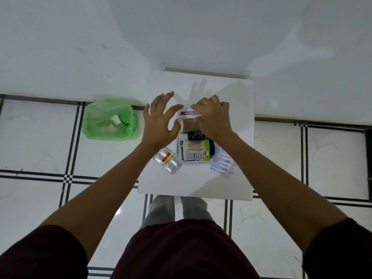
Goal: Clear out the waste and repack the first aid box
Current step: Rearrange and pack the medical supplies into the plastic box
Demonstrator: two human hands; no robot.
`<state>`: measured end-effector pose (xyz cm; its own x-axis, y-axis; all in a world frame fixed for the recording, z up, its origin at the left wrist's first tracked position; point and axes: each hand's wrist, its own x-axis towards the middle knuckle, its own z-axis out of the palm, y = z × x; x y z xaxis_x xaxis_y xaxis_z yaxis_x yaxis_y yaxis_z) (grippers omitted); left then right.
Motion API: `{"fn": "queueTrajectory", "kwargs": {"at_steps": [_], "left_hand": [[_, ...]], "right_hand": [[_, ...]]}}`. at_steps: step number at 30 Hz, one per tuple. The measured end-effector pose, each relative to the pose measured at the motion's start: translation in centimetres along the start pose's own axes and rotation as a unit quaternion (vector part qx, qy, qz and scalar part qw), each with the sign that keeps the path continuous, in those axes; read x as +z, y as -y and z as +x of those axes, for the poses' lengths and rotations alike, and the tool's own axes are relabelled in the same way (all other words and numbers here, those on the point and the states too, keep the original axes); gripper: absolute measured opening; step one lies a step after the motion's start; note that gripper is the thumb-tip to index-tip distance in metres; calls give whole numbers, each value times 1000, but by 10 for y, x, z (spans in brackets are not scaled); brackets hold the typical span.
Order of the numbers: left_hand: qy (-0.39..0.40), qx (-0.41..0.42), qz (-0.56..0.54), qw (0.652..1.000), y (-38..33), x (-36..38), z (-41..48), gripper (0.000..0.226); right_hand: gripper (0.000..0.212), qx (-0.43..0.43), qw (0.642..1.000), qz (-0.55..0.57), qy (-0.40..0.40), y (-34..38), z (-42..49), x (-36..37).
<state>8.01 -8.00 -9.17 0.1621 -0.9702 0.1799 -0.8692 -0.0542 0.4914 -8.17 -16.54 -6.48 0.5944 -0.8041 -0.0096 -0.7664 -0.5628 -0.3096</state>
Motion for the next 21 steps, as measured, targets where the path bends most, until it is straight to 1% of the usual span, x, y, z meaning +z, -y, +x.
{"fn": "queueTrajectory", "kwargs": {"at_steps": [2, 4, 7, 9, 10, 12, 14, 15, 17, 19, 21], "left_hand": [[35, 23, 33, 999, -1, 0, 3, 31], [59, 20, 48, 997, -3, 1, 5, 26], [68, 7, 53, 996, -1, 2, 4, 24], [77, 10, 62, 995, 0, 3, 3, 24], [83, 14, 68, 994, 0, 4, 3, 25], [90, 29, 81, 992, -1, 4, 2, 26], [90, 36, 84, 992, -1, 6, 2, 27], [90, 36, 85, 992, -1, 7, 1, 27], [86, 36, 94, 991, -2, 9, 1, 27], [84, 45, 113, 989, -1, 11, -1, 26], [90, 47, 127, 987, 0, 12, -2, 26]], "right_hand": [[33, -15, 1000, 8, 2, 1, 1, 5], [31, -24, 999, 36, -5, 0, 1, 9], [29, -26, 996, 84, 4, -7, 0, 13], [30, -28, 995, 96, 3, -13, -2, 14], [31, -24, 995, 97, -14, -15, -5, 15], [31, 14, 992, 96, -78, -17, -13, 14], [22, 62, 986, 76, -132, -20, -25, 10], [17, 84, 985, 59, -140, -21, -32, 9], [16, 112, 986, 15, -124, -23, -44, 10], [17, 112, 989, -18, -100, -24, -50, 15], [18, 117, 989, -18, -83, -24, -49, 18]]}}
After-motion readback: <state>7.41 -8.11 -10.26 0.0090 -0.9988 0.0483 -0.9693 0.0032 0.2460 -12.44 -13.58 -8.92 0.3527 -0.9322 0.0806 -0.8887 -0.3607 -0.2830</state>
